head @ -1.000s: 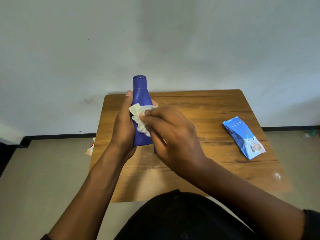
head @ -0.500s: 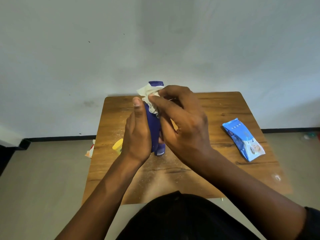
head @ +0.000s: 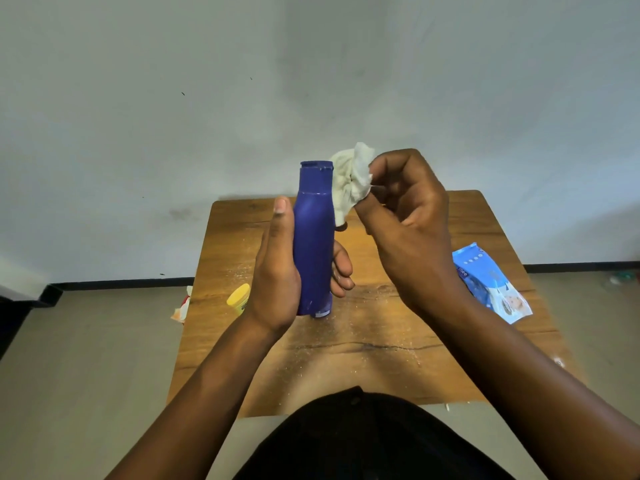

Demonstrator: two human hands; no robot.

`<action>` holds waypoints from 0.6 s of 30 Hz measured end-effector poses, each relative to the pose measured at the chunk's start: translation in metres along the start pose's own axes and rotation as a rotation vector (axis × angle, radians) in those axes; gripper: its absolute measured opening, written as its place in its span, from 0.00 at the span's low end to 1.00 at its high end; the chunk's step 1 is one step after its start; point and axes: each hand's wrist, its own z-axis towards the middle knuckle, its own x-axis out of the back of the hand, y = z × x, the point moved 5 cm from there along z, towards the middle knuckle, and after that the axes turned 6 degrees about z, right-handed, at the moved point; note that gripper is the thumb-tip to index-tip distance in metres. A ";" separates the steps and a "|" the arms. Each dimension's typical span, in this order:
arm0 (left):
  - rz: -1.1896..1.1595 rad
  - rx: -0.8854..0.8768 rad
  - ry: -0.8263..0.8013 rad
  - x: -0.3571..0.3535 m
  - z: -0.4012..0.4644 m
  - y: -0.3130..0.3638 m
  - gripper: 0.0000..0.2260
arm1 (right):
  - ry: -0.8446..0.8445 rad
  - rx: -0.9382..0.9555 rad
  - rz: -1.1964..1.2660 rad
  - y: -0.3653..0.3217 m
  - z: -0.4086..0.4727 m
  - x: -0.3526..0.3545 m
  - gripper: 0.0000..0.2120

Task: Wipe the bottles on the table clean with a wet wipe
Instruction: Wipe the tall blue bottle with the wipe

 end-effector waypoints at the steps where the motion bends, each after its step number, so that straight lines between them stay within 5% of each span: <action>1: -0.015 0.010 -0.008 0.000 0.000 0.000 0.35 | -0.027 -0.014 0.024 0.000 -0.001 -0.001 0.08; 6: -0.047 -0.004 0.010 0.002 0.001 0.002 0.30 | -0.077 -0.123 0.189 0.004 -0.005 -0.004 0.17; 18: 0.155 -0.141 0.048 0.000 -0.001 0.001 0.35 | -0.165 -0.256 0.314 0.000 -0.005 -0.009 0.18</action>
